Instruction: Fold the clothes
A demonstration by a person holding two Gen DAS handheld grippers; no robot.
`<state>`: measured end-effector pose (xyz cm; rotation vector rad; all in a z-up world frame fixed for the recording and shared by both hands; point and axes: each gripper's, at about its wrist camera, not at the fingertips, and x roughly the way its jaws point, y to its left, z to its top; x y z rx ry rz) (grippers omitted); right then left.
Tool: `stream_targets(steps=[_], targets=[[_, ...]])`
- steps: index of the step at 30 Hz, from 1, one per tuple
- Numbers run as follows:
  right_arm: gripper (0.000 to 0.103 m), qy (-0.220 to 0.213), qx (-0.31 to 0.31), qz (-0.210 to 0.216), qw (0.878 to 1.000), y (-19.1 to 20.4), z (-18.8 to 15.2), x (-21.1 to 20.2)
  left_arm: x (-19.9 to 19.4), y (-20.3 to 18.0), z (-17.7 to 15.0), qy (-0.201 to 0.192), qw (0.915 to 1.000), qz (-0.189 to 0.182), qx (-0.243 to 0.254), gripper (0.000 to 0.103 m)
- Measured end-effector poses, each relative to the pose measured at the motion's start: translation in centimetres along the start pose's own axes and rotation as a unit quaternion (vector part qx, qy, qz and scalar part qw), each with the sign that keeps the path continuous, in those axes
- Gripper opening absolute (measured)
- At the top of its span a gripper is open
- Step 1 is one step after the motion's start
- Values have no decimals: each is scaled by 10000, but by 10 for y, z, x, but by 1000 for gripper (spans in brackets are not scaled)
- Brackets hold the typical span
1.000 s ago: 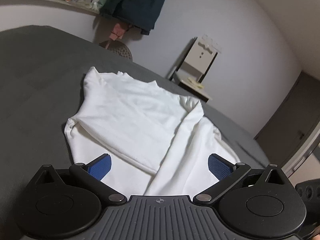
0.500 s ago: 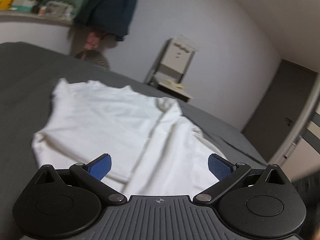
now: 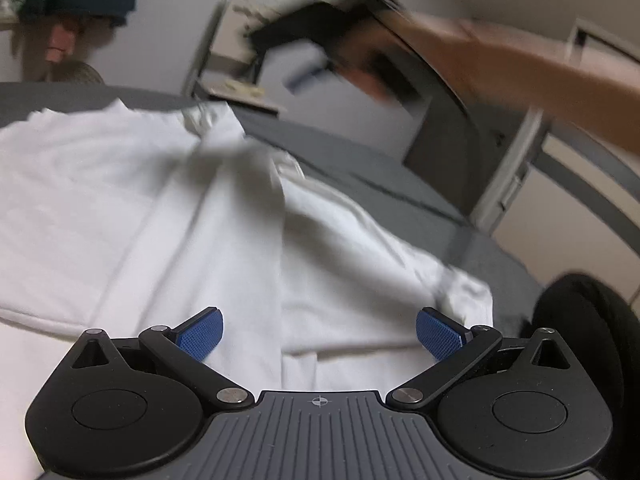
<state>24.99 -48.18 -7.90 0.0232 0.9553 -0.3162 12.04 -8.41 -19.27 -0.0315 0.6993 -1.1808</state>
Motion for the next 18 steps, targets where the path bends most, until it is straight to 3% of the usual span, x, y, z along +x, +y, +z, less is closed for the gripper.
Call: stream_targets(steps=[4, 8, 9, 10, 11, 12, 13, 16, 18], targets=[[88, 956, -1227, -900, 9837, 43, 44, 70, 4, -4, -9, 194, 9986, 8, 502, 103], [88, 1531, -2030, -1116, 9607, 78, 45, 118, 2, 6, -8, 105, 9993, -227, 268, 103], [85, 1708, -2171, -1042, 9554, 84, 42, 129, 2, 9, -8, 79, 9993, -300, 195, 103], [67, 1874, -2295, -1013, 9497, 89, 39, 138, 3, 12, -7, 65, 9993, -349, 133, 103], [56, 1956, -2347, -1080, 9460, 91, 39, 145, 4, 15, -6, 51, 9992, -399, 70, 103], [55, 1923, -2330, -1179, 9460, 92, 42, 148, 5, 19, -5, 36, 9990, -448, 8, 103], [42, 1891, -2356, -1358, 9435, 92, 46, 152, 4, 20, -6, 22, 9988, -487, -41, 103], [40, 1903, -2671, -1868, 9261, 97, 55, 161, 6, 22, -8, 9, 9985, -547, -88, 103], [40, 1858, -2717, -2032, 9221, 100, 56, 166, 7, 21, -8, 12, 9984, -563, -90, 103]])
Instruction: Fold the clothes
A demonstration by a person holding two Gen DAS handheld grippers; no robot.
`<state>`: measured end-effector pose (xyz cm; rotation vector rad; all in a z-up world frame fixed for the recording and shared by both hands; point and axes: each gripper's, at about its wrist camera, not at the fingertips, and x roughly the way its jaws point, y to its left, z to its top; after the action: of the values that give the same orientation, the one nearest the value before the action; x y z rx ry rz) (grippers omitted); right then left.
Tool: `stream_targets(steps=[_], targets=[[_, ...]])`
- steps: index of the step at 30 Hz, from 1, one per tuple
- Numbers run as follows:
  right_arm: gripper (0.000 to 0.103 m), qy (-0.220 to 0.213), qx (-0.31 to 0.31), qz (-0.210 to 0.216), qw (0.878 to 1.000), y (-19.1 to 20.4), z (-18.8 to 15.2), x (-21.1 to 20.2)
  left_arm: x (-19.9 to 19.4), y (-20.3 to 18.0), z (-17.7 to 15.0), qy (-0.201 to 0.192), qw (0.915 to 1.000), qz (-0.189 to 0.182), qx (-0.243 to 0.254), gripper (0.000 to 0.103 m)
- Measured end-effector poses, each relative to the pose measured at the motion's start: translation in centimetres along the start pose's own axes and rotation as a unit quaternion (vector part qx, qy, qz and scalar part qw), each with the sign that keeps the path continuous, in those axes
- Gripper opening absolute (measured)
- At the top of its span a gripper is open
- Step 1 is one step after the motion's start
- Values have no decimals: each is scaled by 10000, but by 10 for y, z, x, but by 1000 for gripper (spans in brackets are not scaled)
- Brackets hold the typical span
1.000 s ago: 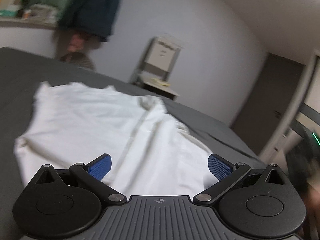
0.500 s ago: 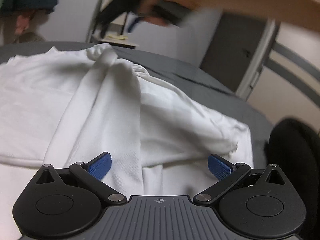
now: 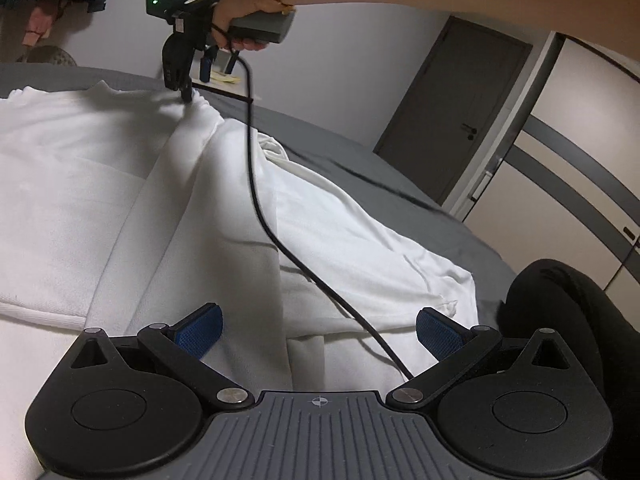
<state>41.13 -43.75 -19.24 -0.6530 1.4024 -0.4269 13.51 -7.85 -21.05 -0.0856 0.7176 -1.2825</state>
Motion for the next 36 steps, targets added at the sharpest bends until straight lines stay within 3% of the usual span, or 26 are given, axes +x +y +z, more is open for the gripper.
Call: stream_targets(steps=[3, 4, 5, 8, 11, 15, 17, 21, 22, 23, 25, 29, 33, 36], targets=[[44, -84, 108, -152, 9998, 6, 5, 3, 0, 2, -1, -32, 10000, -63, -68, 103], [55, -168, 298, -124, 9993, 5, 4, 2, 0, 3, -2, -46, 9999, -88, -97, 103], [62, -246, 560, 31, 9981, 1, 2, 1, 0, 4, -2, -52, 9999, -106, -123, 103], [61, -401, 1207, 682, 9895, -27, -7, -9, 2, 2, -1, -44, 9999, -78, -103, 103], [70, -642, 1250, 973, 9853, -48, -17, -28, 1, 0, 0, -10, 10000, -33, -39, 103], [70, -658, 1401, 1658, 9739, -57, -45, -41, -1, -7, 4, 84, 9999, 89, 90, 103], [59, -519, 1668, 2143, 9610, -60, -59, -36, -4, -12, 9, 129, 9998, 133, 93, 103], [38, -441, 2279, 2782, 9321, -53, -86, -21, -33, -5, 16, -575, 9982, 152, -8, 103], [22, -566, 2432, 2853, 9254, -52, -89, -19, -39, 0, 16, -720, 9969, 282, -128, 103], [14, -691, 2584, 2921, 9182, -51, -93, -18, -46, 5, 16, -865, 9951, 413, -249, 103], [14, -992, 2880, 3099, 9007, -50, -100, -15, -56, 15, 15, -1034, 9912, 678, -482, 103], [25, -1558, 3194, 3936, 8478, -56, -111, -18, -62, 28, 13, -1047, 9868, 1013, -708, 103], [48, -1893, 3093, 3634, 8581, -79, -141, -36, -57, 26, 12, -1017, 9897, 755, -668, 103], [54, -2169, 2754, 3128, 8828, -98, -186, -46, -50, 22, 12, -930, 9933, 414, -546, 103]])
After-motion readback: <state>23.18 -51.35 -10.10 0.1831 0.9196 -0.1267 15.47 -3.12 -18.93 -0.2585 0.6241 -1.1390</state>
